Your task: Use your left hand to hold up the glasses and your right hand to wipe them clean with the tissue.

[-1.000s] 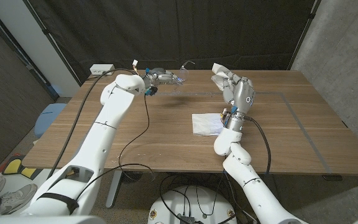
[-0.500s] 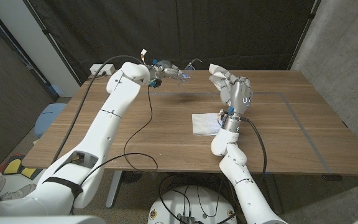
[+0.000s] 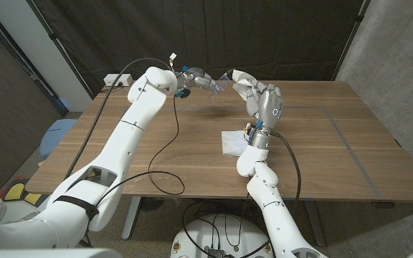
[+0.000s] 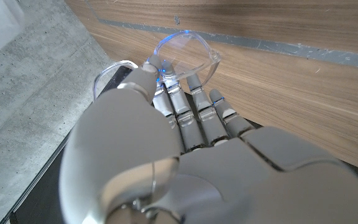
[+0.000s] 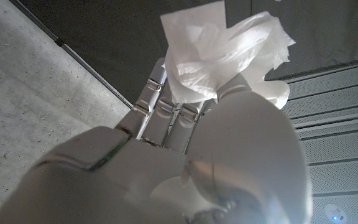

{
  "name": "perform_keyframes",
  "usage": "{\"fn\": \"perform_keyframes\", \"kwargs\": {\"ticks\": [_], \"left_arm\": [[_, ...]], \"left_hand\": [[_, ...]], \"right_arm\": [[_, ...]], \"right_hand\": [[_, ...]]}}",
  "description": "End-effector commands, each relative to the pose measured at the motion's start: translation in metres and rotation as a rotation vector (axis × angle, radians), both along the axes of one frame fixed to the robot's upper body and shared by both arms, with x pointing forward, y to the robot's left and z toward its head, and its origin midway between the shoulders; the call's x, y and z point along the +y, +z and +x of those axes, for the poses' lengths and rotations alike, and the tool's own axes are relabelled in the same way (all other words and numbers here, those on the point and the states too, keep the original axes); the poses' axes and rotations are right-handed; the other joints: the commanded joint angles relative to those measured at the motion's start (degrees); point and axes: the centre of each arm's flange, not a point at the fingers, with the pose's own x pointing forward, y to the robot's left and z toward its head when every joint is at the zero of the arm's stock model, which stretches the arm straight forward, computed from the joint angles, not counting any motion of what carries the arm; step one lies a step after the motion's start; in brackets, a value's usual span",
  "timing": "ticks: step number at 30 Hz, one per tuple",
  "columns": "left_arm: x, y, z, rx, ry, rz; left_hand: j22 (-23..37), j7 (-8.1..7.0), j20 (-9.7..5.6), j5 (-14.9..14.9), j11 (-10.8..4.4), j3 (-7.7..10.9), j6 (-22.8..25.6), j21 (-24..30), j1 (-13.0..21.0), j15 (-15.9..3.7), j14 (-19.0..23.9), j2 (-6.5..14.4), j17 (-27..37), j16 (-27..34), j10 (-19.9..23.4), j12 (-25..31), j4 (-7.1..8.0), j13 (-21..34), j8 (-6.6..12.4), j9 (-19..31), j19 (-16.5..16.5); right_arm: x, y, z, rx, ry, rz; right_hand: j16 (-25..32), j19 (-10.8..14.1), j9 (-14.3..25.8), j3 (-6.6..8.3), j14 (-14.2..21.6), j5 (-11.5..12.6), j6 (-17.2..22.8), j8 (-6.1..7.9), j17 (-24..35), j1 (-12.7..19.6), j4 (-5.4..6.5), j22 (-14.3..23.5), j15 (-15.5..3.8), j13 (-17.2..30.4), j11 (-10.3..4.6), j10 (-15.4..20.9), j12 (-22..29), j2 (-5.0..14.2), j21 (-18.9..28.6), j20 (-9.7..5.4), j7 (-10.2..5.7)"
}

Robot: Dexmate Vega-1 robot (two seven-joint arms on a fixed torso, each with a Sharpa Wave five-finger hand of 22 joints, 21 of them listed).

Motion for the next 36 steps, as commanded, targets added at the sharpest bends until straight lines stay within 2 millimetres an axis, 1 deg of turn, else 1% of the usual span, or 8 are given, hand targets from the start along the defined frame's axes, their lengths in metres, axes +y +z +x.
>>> {"fn": "perform_keyframes", "kwargs": {"ticks": [1, 2, 8, 17, 28, 30, 32, 36], "left_arm": [[-0.011, 0.006, 0.01, 0.001, -0.016, 0.028], [-0.011, 0.006, 0.01, 0.001, -0.016, 0.028], [-0.021, 0.005, 0.009, -0.002, -0.035, 0.056], [-0.031, 0.001, 0.008, 0.004, -0.048, 0.108], [-0.036, 0.003, 0.007, 0.031, -0.076, 0.14], [-0.037, 0.004, 0.006, 0.035, -0.084, 0.144], [-0.037, 0.004, 0.005, 0.027, -0.076, 0.149], [-0.034, 0.004, 0.006, 0.056, -0.09, 0.142]], "left_hand": [[0.27, 3.54, -0.13, 0.52, 0.15, -0.05, 3.48, 0.54, 0.32, -6.44, 0.4, -0.06, 0.43, -0.06, -0.32, 0.38, 0.28, 0.04, 0.25, 0.38, 0.31], [0.27, 3.57, -0.17, 0.53, 0.11, -0.02, 3.49, 0.57, 0.34, -6.5, 0.41, -0.07, 0.41, -0.1, -0.31, 0.43, 0.28, 0.05, 0.26, 0.42, 0.33], [0.3, 3.36, -0.16, 0.57, 0.09, 0.03, 3.65, 0.7, 0.32, -6.61, 0.46, -0.09, 0.5, -0.19, -0.22, 0.58, 0.32, -0.06, 0.2, 0.39, 0.25], [0.34, 3.57, -0.13, 0.59, 0.07, 0.04, 3.57, 0.89, 0.3, -6.58, 0.35, -0.1, 0.7, -0.33, -0.4, 0.78, 0.39, -0.03, 0.07, 0.45, 0.17], [0.38, 3.53, -0.06, 0.64, 0.15, 0.19, 3.39, 1.11, 0.54, -6.52, 0.41, -0.05, 0.9, -0.43, -0.75, 0.88, 0.32, -0.13, -0.02, 0.69, 0.06], [0.39, 3.89, -0.05, 0.66, 0.23, 0.22, 3.27, 1.16, 0.62, -6.54, 0.37, -0.07, 0.95, -0.48, -0.75, 0.92, 0.28, -0.19, -0.11, 0.71, 0.01], [0.4, 3.88, -0.03, 0.69, 0.54, 0.31, 3.27, 1.2, 0.66, -6.47, 0.43, -0.06, 0.91, -0.55, -0.75, 0.97, 0.27, -0.21, -0.18, 0.67, -0.04], [0.41, 3.83, -0.07, 0.7, 0.54, 0.29, 3.19, 1.27, 0.69, -6.46, 0.43, -0.06, 1.04, -0.55, -0.68, 1.09, 0.29, -0.25, -0.26, 0.7, -0.11]], "right_arm": [[0.025, 0.012, -0.002, -0.033, 0.073, -0.004], [0.025, 0.012, -0.002, -0.033, 0.073, -0.004], [0.039, 0.016, 0.004, -0.033, 0.114, -0.029], [0.055, 0.022, 0.01, -0.037, 0.157, -0.061], [0.067, 0.021, 0.023, -0.012, 0.157, -0.123], [0.07, 0.021, 0.025, -0.006, 0.153, -0.135], [0.071, 0.021, 0.027, -0.003, 0.15, -0.149], [0.072, 0.021, 0.029, -0.001, 0.148, -0.166]], "right_hand": [[0.36, -0.28, 0.05, -0.27, 0.61, 0.26, 0.79, -0.02, 0.4, 0.85, -0.08, 0.33, -4.52, 0.27, -0.05, 0.44, -0.03, -0.17, 0.74, -3.48, 0.19], [0.3, -0.27, 0.05, -0.3, 0.58, 0.27, 0.78, -0.05, 0.39, 0.88, -0.07, 0.34, -4.52, 0.28, -0.01, 0.49, -0.05, -0.18, 0.87, -3.53, 0.19], [0.32, -0.41, 0.04, -0.46, 0.66, 0.31, 0.92, -0.2, 0.66, 0.99, -0.01, 0.38, -4.51, 0.35, -0.02, 0.55, -0.21, -0.21, 1.49, -3.6, 0.29], [0.13, -0.67, 0.03, -0.74, 0.66, 0.38, 1.09, -0.45, 0.88, 1.09, 0.12, 0.39, -4.51, 0.31, 0.02, 0.77, -0.52, -0.24, 2.46, -3.69, 0.24], [0.03, -1.17, 0.04, -1.05, 0.75, 0.44, 1.22, -0.74, 1.17, 1.18, 0.23, 0.36, -4.51, 0.46, 0.02, 1.0, -0.77, -0.27, 3.46, -3.74, 0.24], [0.11, -1.34, 0.04, -1.11, 0.8, 0.44, 1.31, -0.76, 1.33, 1.18, 0.24, 0.36, -4.5, 0.47, -0.09, 0.92, -0.86, -0.3, 3.58, -3.87, 0.24], [-0.02, -1.6, 0.05, -1.22, 0.65, 0.46, 1.24, -0.88, 1.31, 1.16, 0.29, 0.36, -4.5, 0.5, 0.23, 0.69, -1.04, -0.31, 3.82, -3.93, 0.19], [0.45, -1.99, 0.05, -1.49, 1.26, 0.48, 1.29, -1.02, 1.71, 1.0, 0.44, 0.35, -4.48, 0.63, 0.17, 0.71, -1.14, -0.35, 4.2, -4.07, 0.08]]}}
